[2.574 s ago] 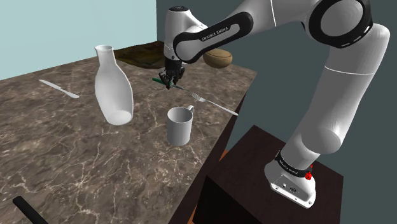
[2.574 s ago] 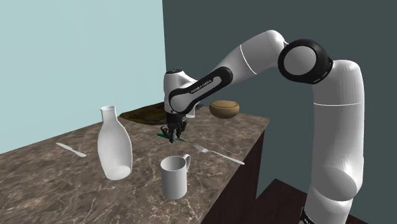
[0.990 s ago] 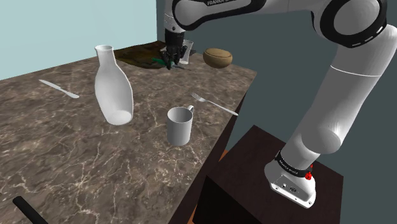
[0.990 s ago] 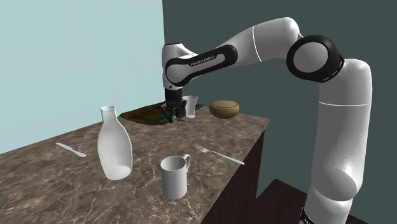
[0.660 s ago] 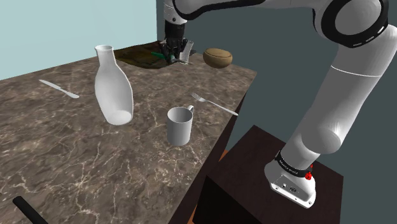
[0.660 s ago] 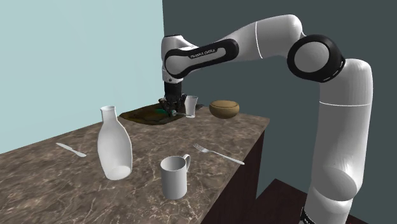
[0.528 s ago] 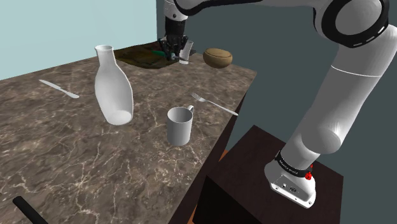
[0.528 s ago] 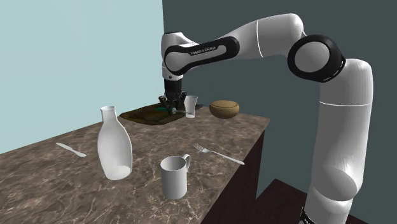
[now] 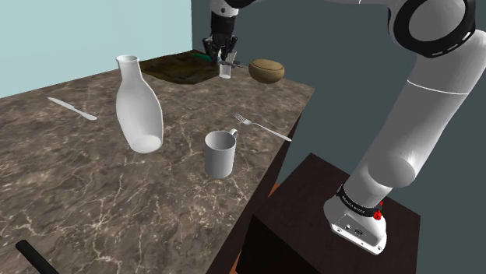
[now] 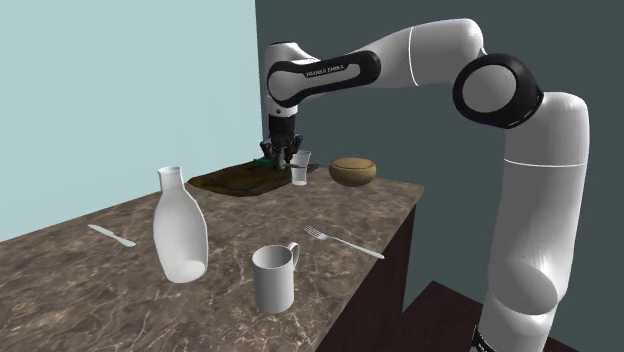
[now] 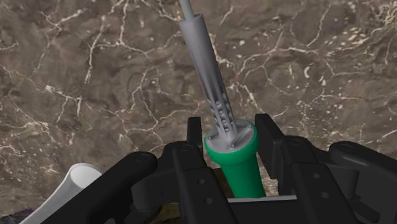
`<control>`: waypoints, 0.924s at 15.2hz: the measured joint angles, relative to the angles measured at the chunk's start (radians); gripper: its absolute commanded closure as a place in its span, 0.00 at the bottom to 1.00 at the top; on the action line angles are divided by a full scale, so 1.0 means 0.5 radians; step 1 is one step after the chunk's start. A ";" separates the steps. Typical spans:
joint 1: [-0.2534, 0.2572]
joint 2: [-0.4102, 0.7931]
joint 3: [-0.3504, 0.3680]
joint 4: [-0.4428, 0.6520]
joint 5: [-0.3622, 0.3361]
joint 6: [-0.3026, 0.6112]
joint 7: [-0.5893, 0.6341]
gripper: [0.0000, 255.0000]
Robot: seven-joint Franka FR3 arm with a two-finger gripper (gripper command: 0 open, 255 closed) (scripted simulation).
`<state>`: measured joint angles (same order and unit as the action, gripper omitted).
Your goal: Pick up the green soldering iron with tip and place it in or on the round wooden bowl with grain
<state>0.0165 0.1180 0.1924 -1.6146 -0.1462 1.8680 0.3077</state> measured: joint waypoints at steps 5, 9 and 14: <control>-0.132 -0.043 -0.097 -0.048 0.052 0.033 -0.234 1.00; -0.237 -0.046 -0.179 -0.046 0.091 0.046 -0.430 1.00; -0.359 0.026 -0.271 0.024 0.131 0.066 -0.651 1.00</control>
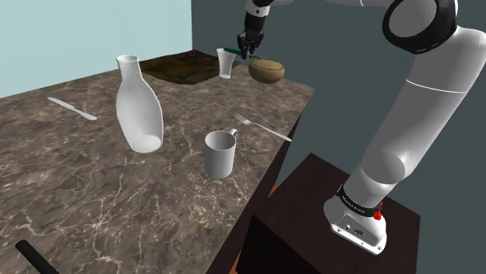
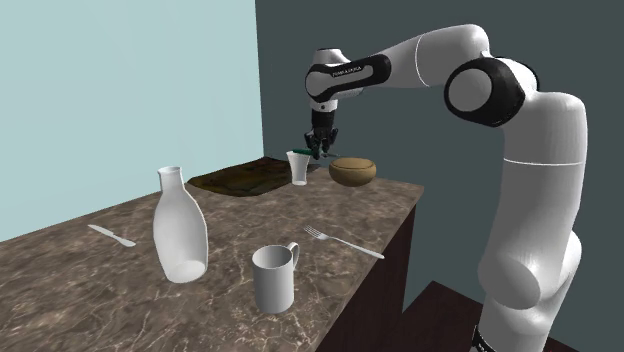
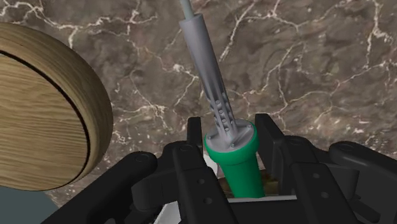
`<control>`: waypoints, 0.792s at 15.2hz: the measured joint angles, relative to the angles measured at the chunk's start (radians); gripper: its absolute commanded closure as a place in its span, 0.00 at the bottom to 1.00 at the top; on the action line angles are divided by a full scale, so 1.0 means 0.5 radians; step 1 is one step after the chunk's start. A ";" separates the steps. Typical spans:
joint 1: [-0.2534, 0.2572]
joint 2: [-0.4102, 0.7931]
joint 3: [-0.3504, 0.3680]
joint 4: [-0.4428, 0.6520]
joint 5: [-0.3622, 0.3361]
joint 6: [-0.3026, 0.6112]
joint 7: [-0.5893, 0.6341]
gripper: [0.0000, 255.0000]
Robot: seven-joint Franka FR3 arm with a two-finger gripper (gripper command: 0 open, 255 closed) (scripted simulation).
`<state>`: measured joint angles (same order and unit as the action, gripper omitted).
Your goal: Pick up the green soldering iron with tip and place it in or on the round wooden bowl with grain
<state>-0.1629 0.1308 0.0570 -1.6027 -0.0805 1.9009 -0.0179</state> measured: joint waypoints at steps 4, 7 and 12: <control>-0.105 0.074 -0.072 0.097 0.041 -0.010 -0.187 1.00; -0.181 0.175 -0.118 0.241 0.071 -0.048 -0.318 1.00; -0.314 0.360 -0.182 0.507 0.129 -0.121 -0.523 1.00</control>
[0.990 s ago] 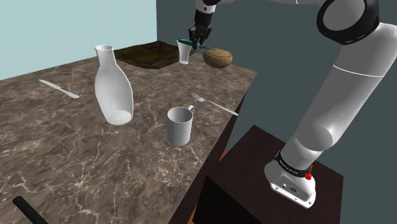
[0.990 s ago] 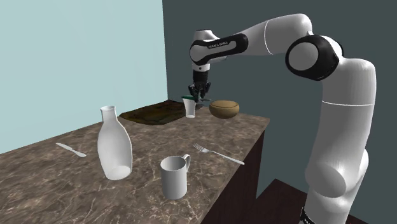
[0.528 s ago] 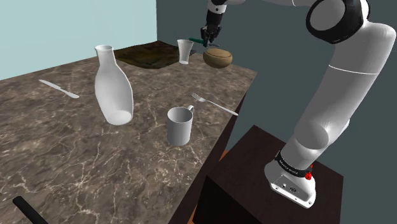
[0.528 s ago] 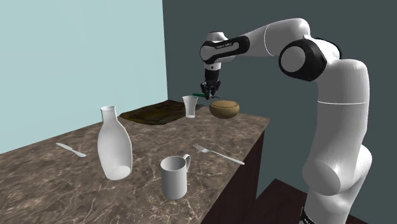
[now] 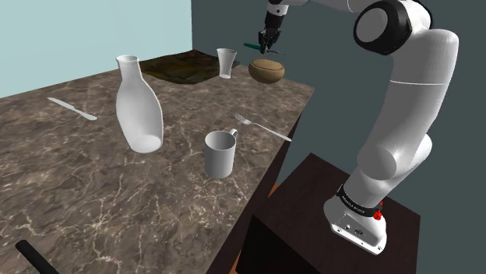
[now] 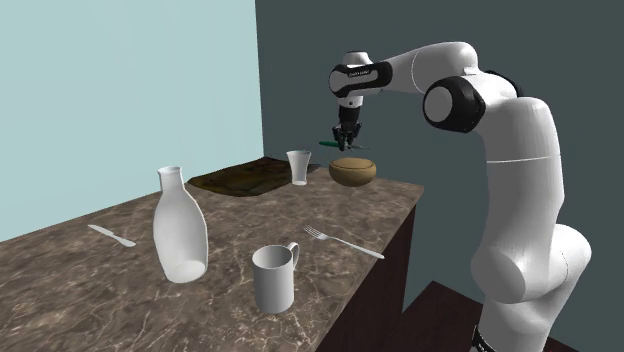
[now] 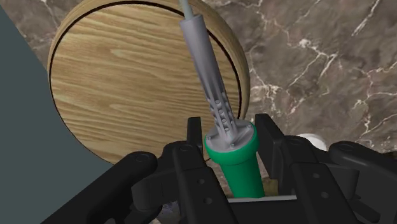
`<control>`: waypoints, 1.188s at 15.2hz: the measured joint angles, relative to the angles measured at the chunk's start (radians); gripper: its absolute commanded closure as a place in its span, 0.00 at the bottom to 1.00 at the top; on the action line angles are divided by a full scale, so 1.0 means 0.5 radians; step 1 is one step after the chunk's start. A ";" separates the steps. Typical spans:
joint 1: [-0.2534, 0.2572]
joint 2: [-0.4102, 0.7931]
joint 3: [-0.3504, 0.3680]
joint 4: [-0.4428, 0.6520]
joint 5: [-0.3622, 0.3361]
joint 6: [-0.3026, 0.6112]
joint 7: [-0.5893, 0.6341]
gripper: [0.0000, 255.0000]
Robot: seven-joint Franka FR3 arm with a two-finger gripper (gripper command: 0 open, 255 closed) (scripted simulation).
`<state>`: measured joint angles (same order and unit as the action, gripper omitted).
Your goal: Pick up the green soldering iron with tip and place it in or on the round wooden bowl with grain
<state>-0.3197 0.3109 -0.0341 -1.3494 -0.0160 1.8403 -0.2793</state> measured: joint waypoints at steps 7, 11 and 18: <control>-0.175 0.284 -0.055 0.389 0.074 -0.103 -0.231 1.00; -0.172 0.259 -0.055 0.241 0.073 0.020 -0.232 1.00; -0.172 0.244 -0.055 0.028 0.074 0.217 -0.237 1.00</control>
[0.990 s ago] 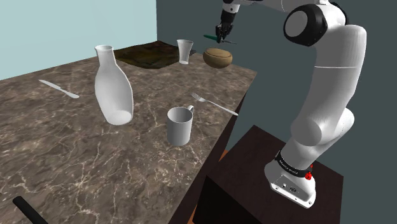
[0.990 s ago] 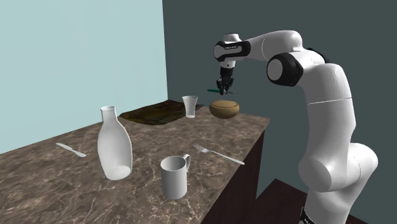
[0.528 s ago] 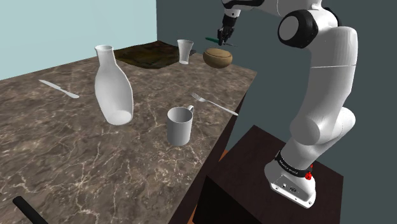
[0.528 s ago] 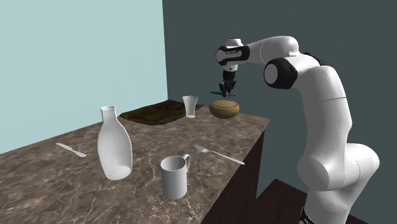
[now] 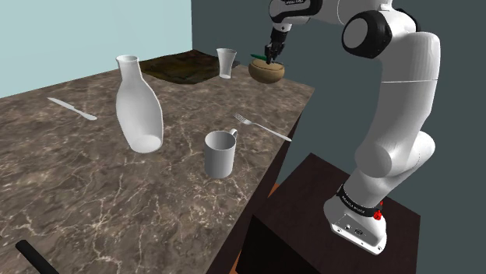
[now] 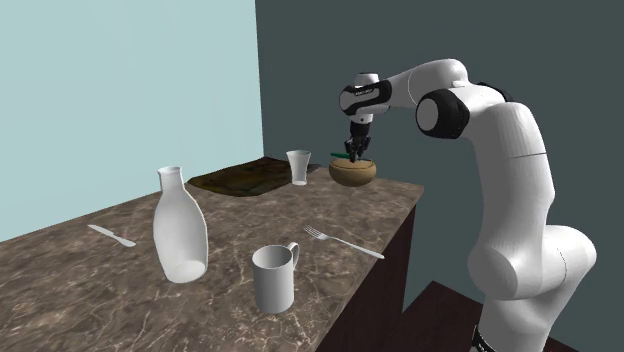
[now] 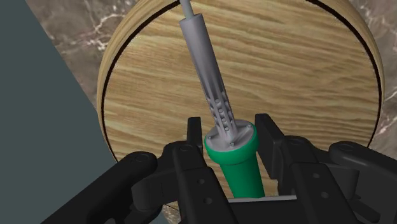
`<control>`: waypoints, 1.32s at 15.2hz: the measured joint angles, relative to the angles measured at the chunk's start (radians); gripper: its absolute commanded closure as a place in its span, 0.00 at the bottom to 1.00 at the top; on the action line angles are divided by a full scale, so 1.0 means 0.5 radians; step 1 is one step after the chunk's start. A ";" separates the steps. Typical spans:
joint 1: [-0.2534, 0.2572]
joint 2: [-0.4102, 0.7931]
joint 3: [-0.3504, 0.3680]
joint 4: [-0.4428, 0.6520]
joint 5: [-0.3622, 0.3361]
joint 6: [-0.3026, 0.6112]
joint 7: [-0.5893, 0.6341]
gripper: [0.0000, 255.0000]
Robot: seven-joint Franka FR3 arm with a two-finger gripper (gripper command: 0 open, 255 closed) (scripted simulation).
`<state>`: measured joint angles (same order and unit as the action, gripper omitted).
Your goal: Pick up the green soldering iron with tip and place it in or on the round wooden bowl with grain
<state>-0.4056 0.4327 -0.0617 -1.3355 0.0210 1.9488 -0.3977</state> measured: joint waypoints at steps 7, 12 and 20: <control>0.002 -0.002 0.000 -0.021 0.000 0.030 0.002 1.00; 0.003 0.011 0.001 -0.011 0.000 0.024 0.004 0.00; 0.001 -0.046 -0.001 0.142 -0.003 -0.184 0.003 0.00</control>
<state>-0.4052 0.4098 -0.0623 -1.2645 0.0194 1.8568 -0.3964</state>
